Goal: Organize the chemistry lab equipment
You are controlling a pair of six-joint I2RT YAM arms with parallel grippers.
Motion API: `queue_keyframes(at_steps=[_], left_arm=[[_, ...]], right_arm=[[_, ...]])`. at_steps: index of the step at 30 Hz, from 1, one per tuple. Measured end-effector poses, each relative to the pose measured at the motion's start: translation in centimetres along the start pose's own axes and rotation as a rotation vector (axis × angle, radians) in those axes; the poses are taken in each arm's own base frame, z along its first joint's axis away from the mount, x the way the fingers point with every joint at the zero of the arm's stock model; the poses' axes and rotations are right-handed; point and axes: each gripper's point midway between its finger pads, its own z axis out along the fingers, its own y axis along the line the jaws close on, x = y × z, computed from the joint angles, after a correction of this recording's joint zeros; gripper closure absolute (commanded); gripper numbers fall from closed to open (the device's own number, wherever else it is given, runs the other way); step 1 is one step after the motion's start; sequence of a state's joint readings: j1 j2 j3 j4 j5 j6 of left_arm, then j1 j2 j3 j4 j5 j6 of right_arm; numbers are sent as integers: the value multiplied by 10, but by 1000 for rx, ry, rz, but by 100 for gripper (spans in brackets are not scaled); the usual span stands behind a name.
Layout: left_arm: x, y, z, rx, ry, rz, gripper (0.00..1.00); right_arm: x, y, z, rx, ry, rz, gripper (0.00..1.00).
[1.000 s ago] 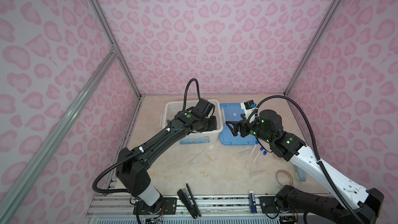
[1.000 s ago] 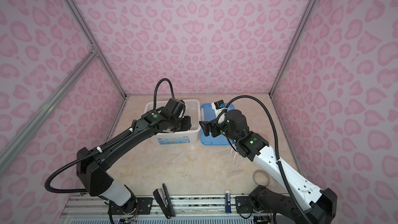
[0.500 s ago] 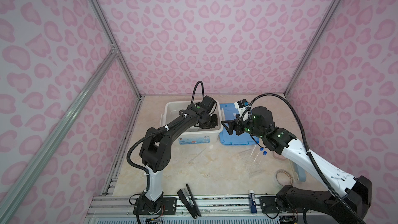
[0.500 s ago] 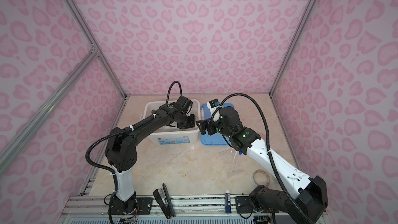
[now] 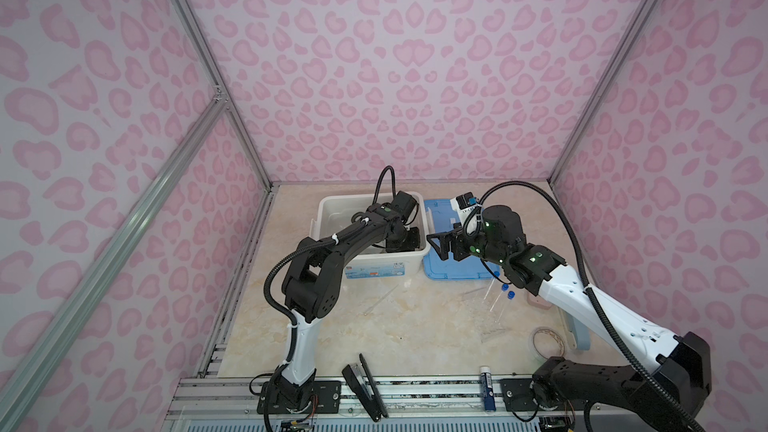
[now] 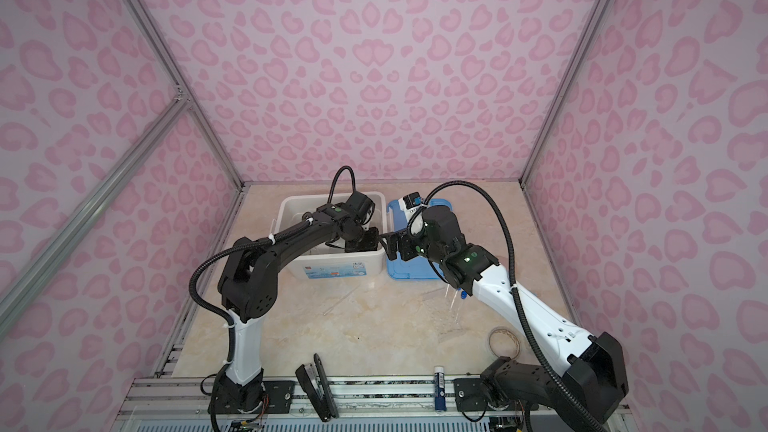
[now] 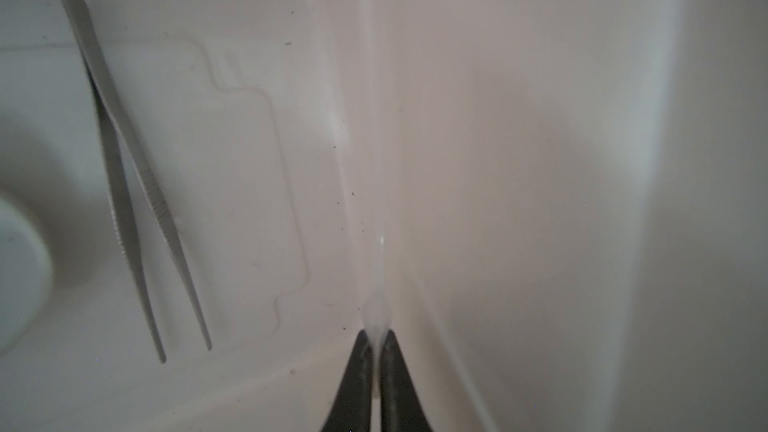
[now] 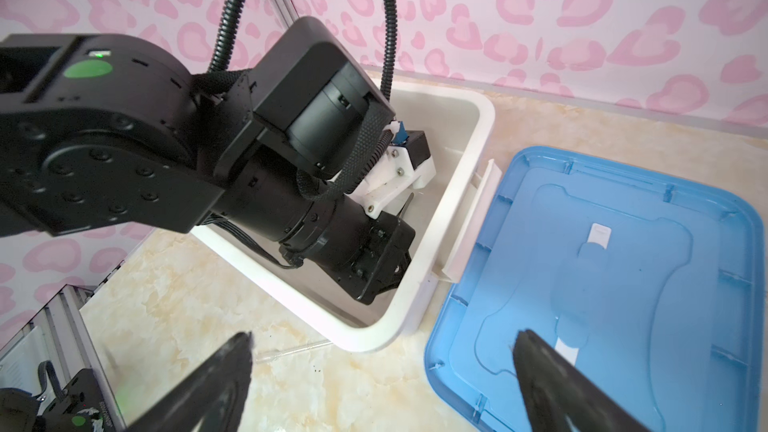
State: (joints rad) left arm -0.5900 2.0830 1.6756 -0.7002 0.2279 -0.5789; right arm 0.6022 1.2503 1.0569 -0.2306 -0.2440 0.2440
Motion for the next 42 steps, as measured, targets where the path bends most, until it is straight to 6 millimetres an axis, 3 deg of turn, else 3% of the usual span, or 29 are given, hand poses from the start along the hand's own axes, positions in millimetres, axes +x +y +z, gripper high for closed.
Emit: queue_keyframes(at_steps=[25,31,38,42], left_arm=[[11,22,39,-40,69,-20,84],[9,23,40,-40,60,-12,75],[4,30,38,-77,35,2,54],[0,32,29,-84,19,4,50]], right_arm=[[9,0,14,-15,44,21,3],[9,-1,15,-10,43,31,3],[8,-1,14,-8,42,31,3],[8,0,13,-9,39,31,3]])
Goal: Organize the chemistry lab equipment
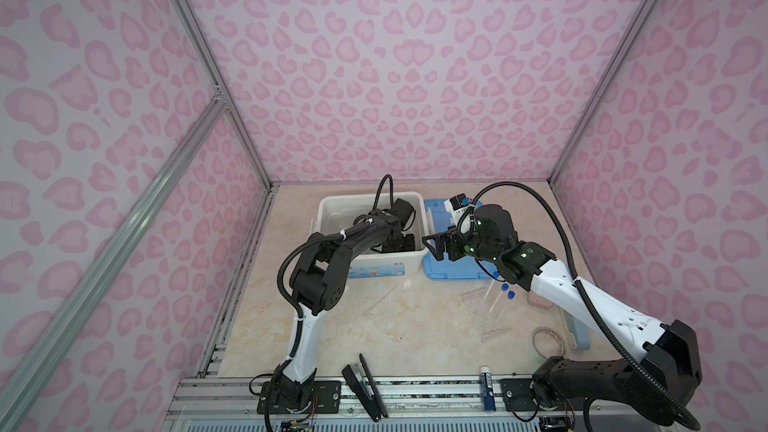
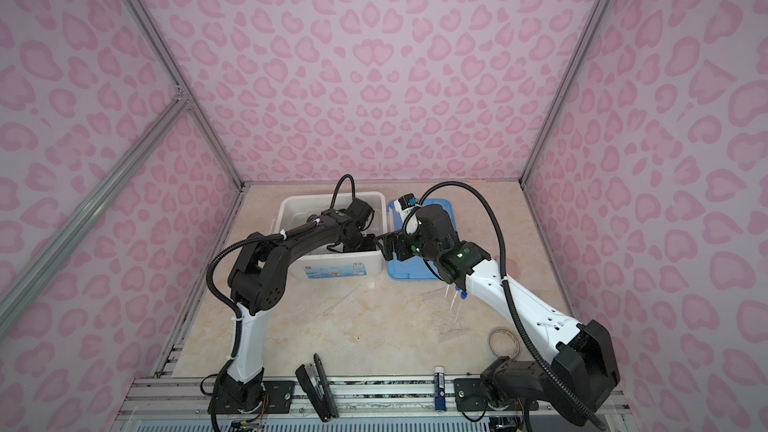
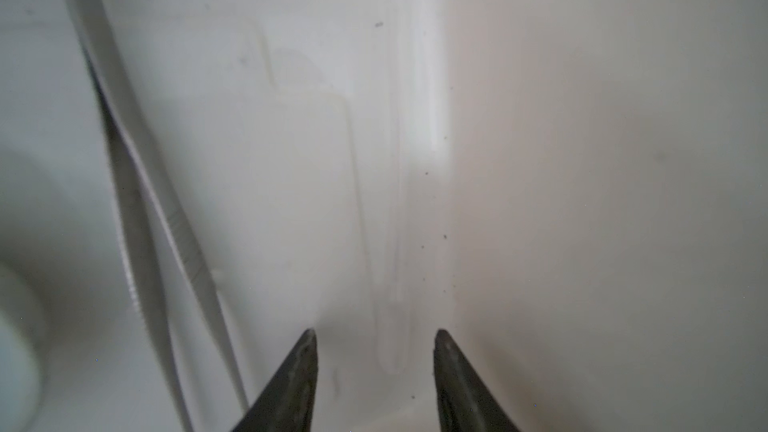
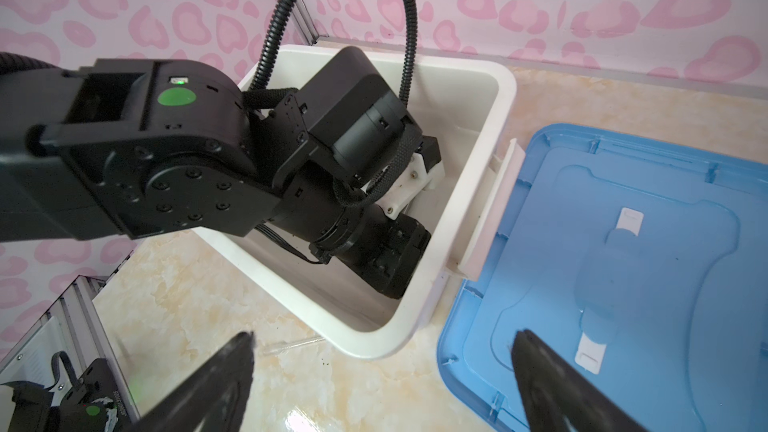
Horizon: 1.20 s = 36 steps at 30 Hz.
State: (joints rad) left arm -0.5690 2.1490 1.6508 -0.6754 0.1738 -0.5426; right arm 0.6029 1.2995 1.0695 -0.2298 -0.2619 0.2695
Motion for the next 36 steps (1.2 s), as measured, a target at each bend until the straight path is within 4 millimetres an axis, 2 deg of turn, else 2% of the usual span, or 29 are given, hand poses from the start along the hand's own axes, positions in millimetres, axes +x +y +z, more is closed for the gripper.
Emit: queue_keyframes(at_steps=[1,6,11,18,22,27,32,36], left_arm=[[-1,-1,-4,1,-7,3,49],[-7,-4,-21,5,-44,18,32],[-14,-10,-47,15,-97,25,16],[-23,-11,-82,27,-169,23,2],[-28,-17,-113,50,-232,30,1],[-26,-23,-167,89,-340,68,3],[-6,-14,-223,99,-456,142,3],[15,-11,-250,124,-512,233,7]], right_arm=[[0,0,0,0,-1,0,3],[-2,0,-2,2,-9,3,3],[-4,1,-5,3,-17,1,3],[-8,1,-15,10,-49,0,3],[-12,1,-22,12,-79,-4,3],[-16,4,-30,-2,-113,-10,3],[-18,13,-41,-48,-157,-28,3],[-20,19,-48,-78,-180,-55,3]])
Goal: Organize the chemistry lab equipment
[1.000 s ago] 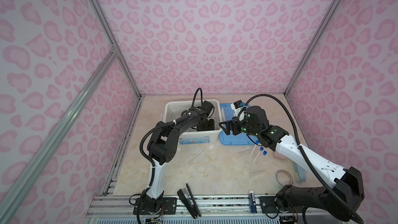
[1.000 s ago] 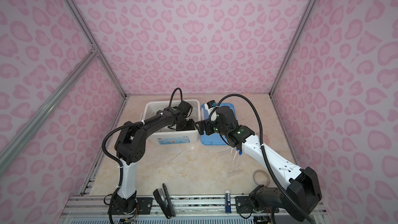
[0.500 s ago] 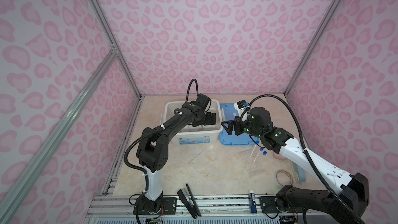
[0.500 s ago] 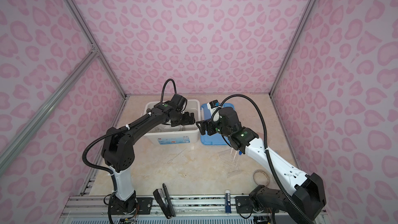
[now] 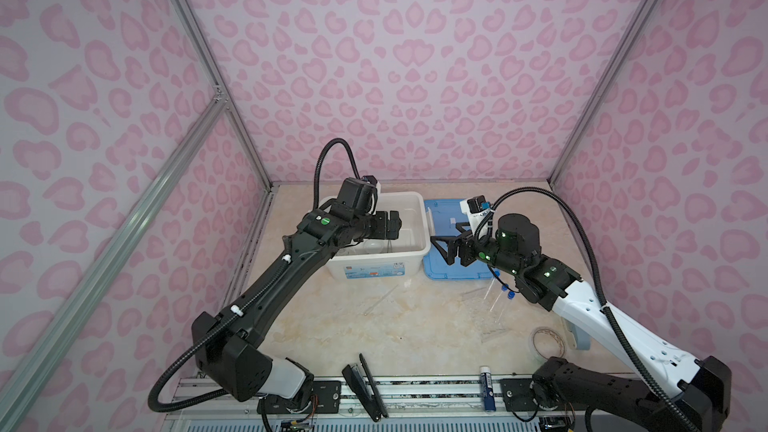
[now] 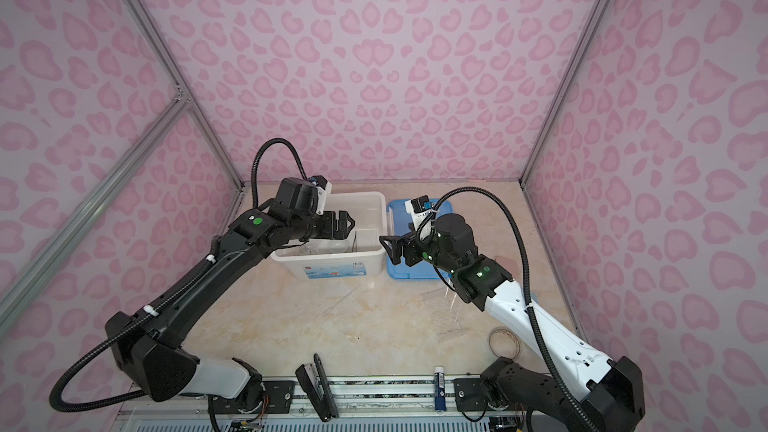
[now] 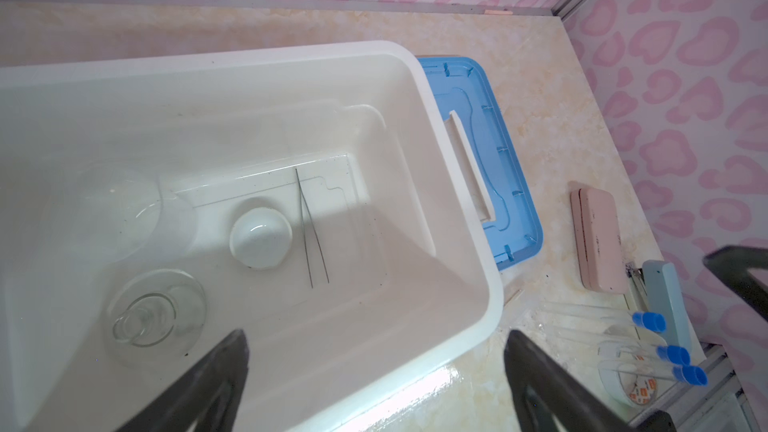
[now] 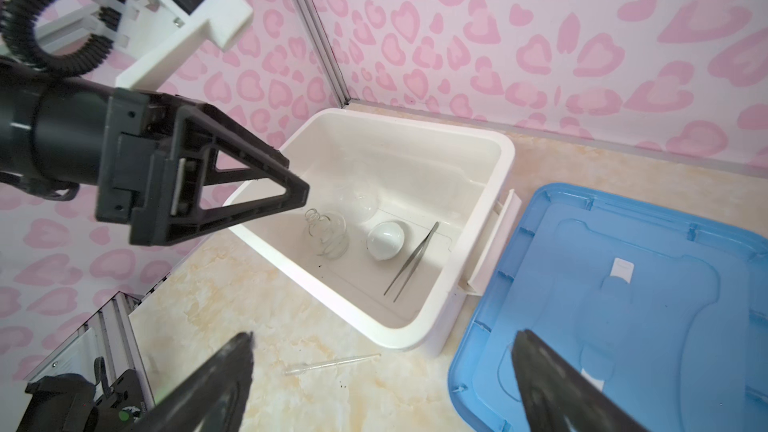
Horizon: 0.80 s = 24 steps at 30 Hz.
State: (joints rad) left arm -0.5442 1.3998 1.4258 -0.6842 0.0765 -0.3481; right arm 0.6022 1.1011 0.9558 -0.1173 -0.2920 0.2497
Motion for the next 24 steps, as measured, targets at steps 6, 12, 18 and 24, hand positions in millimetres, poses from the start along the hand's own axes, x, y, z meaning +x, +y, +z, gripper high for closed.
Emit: queue_keyframes(at_steps=[6,12,18,24], left_arm=[[53,9,-15,36,41,54,7],[109,30,-16,28,44,8,12],[159,47,1,42,43,-89,17],[201,65,24,31,65,-191,23]], right_arm=[[6,4,-3,-33,-10,-29,2],[9,10,4,-67,-6,-38,3],[18,19,12,-91,23,-47,3],[26,27,17,-106,45,-63,3]])
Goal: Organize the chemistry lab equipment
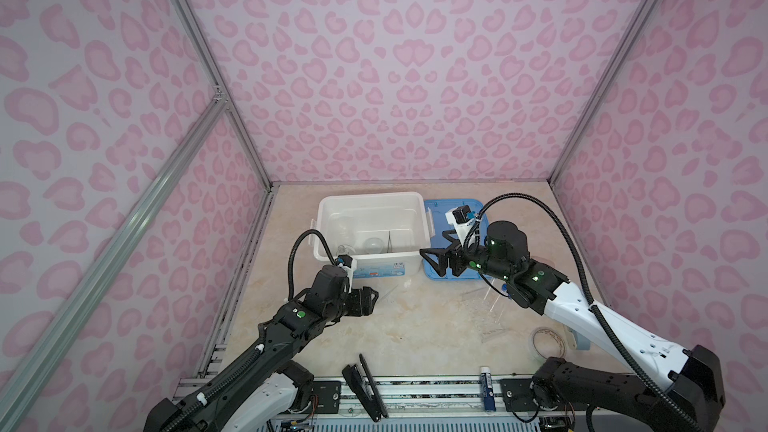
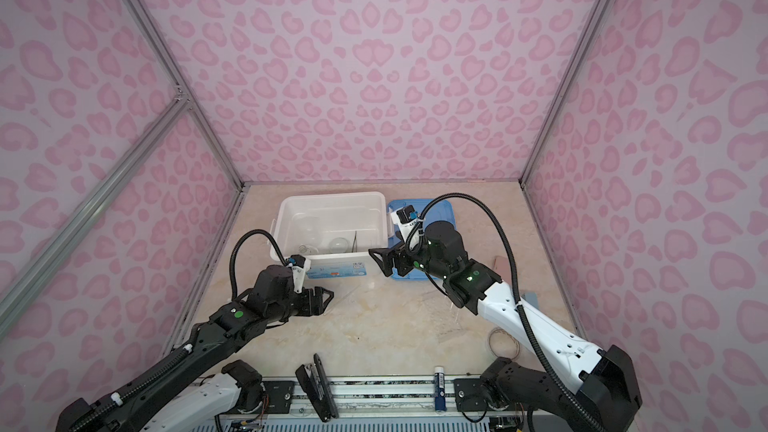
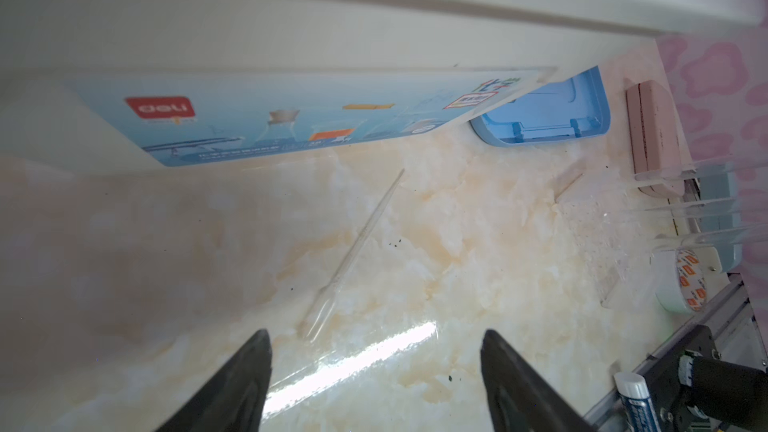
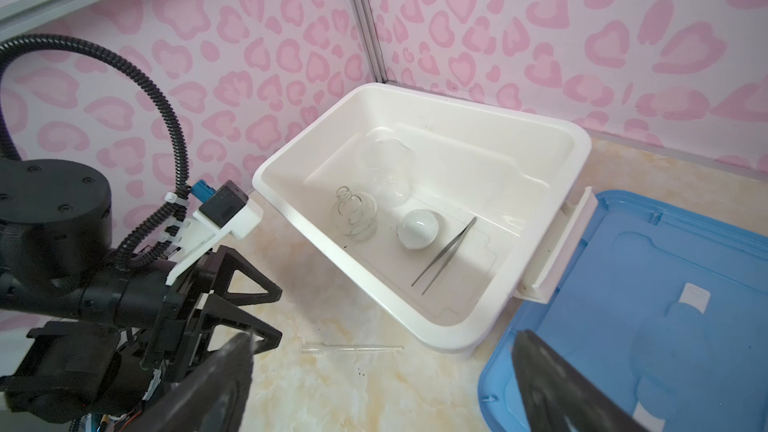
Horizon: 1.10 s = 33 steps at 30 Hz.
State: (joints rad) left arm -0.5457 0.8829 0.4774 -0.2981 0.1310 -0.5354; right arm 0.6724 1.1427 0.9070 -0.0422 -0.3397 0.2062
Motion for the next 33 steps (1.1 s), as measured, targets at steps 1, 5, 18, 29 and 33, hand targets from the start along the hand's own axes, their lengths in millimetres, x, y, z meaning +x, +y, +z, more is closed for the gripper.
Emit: queue_keyframes(at_steps=[1,5,18,29,33], left_arm=[[3,2,4,0,4,-15,24],[18,12,21,-23,47,-35,26],[45,12,57,-81,155,44,31],[50,6,74,-139,178,154,61],[52,5,74,-150,180,163,63]], right_arm=[[0,0,0,3,1,0,3],[-2,2,2,1,-3,-5,3],[-5,0,6,18,-12,-12,3],[-6,-1,6,26,-15,-15,3],[-6,-1,6,28,-14,-16,3]])
